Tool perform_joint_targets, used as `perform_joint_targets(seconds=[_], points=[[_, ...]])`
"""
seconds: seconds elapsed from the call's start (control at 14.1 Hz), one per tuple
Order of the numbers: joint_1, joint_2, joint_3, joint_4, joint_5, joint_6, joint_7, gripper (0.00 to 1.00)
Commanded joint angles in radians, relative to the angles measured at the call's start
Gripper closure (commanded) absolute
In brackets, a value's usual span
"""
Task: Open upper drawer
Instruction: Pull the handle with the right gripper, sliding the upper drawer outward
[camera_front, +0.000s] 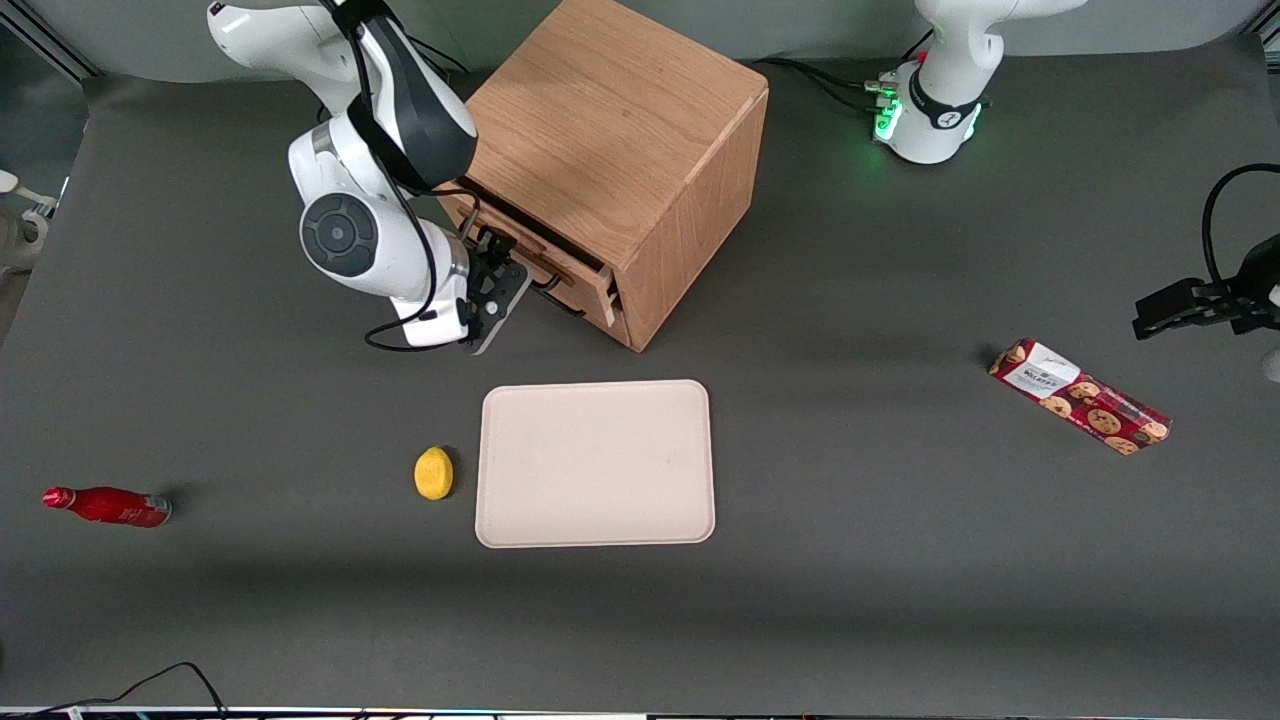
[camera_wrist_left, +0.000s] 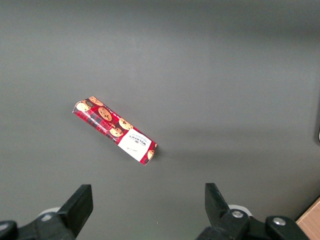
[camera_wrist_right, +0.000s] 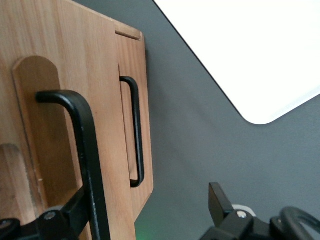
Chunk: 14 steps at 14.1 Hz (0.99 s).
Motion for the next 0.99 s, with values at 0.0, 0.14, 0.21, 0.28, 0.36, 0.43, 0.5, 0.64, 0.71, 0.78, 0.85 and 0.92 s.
perform_joint_targets(seconds=[0.0, 0.14, 0.21, 0.28, 0.36, 0.43, 0.5, 0.64, 0.71, 0.78, 0.85, 0.92], points=[[0.001, 0.04, -0.026, 0.05, 0.018, 0.0, -0.065, 0.0], [0.002, 0.052, -0.043, 0.07, 0.018, 0.0, -0.076, 0.0], [0.001, 0.053, -0.045, 0.076, 0.015, 0.0, -0.076, 0.0], [0.001, 0.061, -0.046, 0.082, 0.013, 0.0, -0.076, 0.0], [0.004, 0.069, -0.06, 0.096, 0.01, 0.0, -0.085, 0.0], [0.007, 0.075, -0.072, 0.101, 0.012, 0.0, -0.108, 0.0], [0.007, 0.086, -0.086, 0.111, 0.016, 0.0, -0.129, 0.0], [0.009, 0.106, -0.099, 0.133, 0.016, 0.0, -0.154, 0.0], [0.01, 0.113, -0.111, 0.148, 0.015, 0.0, -0.163, 0.0], [0.01, 0.122, -0.117, 0.159, 0.018, 0.0, -0.179, 0.0], [0.007, 0.133, -0.119, 0.17, 0.018, 0.0, -0.192, 0.0], [0.006, 0.142, -0.126, 0.182, 0.018, 0.0, -0.2, 0.0]])
